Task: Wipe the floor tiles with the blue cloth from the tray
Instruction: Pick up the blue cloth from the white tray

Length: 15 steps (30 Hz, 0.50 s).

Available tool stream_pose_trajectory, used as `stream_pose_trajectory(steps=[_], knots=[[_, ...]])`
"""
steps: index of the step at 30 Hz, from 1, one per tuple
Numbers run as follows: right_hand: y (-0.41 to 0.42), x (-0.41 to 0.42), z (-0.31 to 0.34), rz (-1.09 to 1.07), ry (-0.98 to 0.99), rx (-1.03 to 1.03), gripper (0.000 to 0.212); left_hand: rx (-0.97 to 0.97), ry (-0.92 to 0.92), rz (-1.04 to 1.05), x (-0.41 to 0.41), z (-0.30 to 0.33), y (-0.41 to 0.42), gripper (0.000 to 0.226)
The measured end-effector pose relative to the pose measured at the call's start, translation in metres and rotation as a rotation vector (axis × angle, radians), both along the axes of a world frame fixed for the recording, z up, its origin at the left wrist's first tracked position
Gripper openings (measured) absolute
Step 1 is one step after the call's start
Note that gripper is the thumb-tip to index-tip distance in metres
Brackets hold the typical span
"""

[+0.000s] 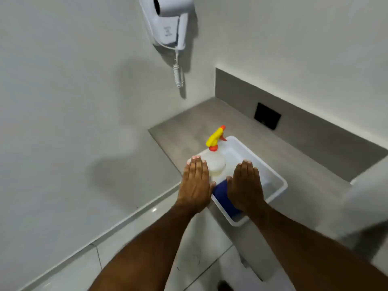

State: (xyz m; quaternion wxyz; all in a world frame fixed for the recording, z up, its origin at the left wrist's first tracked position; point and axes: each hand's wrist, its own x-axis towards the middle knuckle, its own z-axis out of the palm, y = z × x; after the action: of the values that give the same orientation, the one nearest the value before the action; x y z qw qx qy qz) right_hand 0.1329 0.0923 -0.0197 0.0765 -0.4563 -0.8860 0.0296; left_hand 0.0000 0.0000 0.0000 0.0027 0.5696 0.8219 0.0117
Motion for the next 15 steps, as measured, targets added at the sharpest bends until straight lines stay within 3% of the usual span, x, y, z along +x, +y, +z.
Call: stream_pose_trajectory(steps=[4, 8, 12, 15], knots=[[0.019, 0.018, -0.019, -0.034, -0.191, -0.179, 0.074, -0.135, -0.205, 0.01, 0.013, -0.021, 0.015, 0.062], [0.026, 0.013, -0.029, 0.072, -0.336, -0.325, 0.082, -0.196, -0.207, -0.036, 0.012, -0.026, 0.032, 0.032], [0.037, 0.006, -0.027, 0.017, -0.197, -0.516, 0.052, -0.37, -0.163, -0.007, 0.011, -0.027, 0.052, 0.023], [0.046, 0.007, -0.022, -0.004, -0.112, -0.704, 0.037, -0.307, -0.216, -0.001, 0.007, -0.027, 0.06, 0.023]])
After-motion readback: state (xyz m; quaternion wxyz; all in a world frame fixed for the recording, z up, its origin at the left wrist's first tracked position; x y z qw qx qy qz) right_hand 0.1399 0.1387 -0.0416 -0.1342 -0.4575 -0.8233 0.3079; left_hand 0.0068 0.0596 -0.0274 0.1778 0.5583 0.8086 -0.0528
